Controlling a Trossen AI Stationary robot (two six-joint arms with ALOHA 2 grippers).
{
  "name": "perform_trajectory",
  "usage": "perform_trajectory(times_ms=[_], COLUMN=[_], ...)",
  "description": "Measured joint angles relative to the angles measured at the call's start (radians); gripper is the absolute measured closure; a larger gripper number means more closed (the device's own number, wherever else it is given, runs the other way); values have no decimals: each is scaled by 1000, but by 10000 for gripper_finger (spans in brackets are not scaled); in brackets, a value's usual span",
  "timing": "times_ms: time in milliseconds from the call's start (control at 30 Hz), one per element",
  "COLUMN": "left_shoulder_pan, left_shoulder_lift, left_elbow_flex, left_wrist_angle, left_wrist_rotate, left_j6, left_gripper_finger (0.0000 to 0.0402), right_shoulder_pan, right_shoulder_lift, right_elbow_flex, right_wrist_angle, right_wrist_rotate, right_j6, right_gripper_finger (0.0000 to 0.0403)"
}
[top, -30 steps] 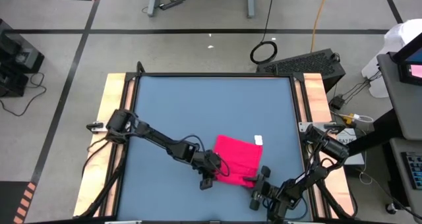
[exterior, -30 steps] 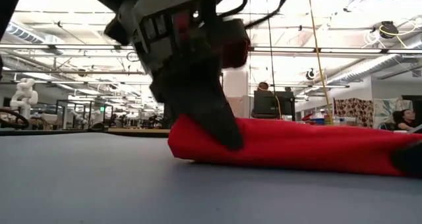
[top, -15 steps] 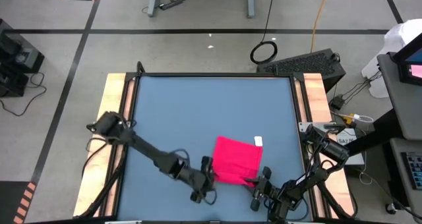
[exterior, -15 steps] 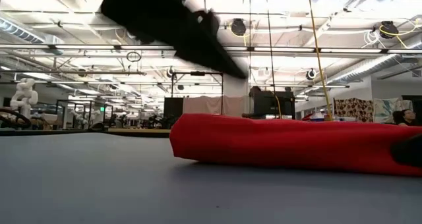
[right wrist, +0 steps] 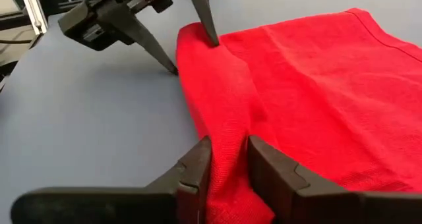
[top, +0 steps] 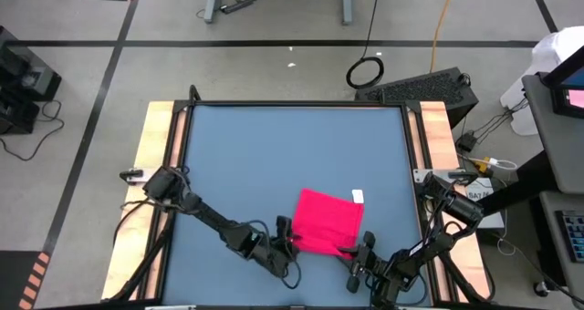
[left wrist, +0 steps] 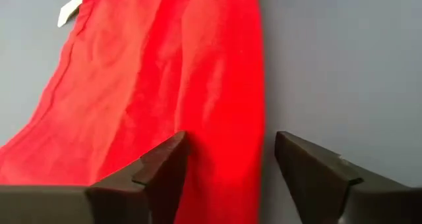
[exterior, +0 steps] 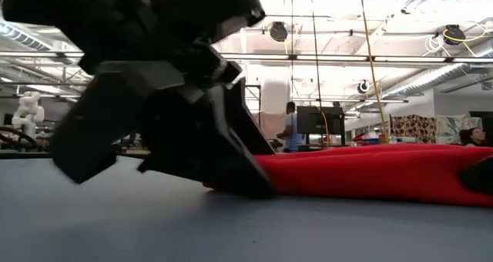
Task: Roll towel
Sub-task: Roll the red towel
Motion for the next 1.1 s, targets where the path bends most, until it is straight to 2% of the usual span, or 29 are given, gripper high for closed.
perform_trajectory(times_ms=[133, 233, 367, 433, 633, 833, 933, 1100], left_shoulder_pan=[25, 47, 88, 118, 210, 288, 319, 356], left_shoulder_lift=[5, 0, -5, -7, -7, -4, -2, -2], left_elbow_flex=[1, 1, 6, 9, 11, 11, 10, 9], left_wrist_angle=[10, 7, 2, -2, 1, 6, 10, -1], left_wrist_rotate=[55, 126, 250, 331, 601, 801, 866, 887], left_j6=[-12, -16, -87, -141, -265, -352, -383, -431], left_gripper_finger=[221, 281, 364, 387, 367, 379, 383, 382], right_shoulder_pan=[0, 11, 42, 56, 79, 43, 29, -1], right_shoulder_lift=[-2, -27, -107, -156, -208, -113, -87, -83], right_elbow_flex=[0, 1, 0, 0, 0, 0, 11, 15], right_wrist_angle=[4, 15, -11, -14, 29, 123, 127, 82], right_wrist_rotate=[0, -50, -101, -100, -49, -57, 4, 42], right_j6=[-14, -104, -289, -381, -562, -649, -701, -734], right_gripper_finger=[321, 314, 276, 250, 187, 181, 185, 189])
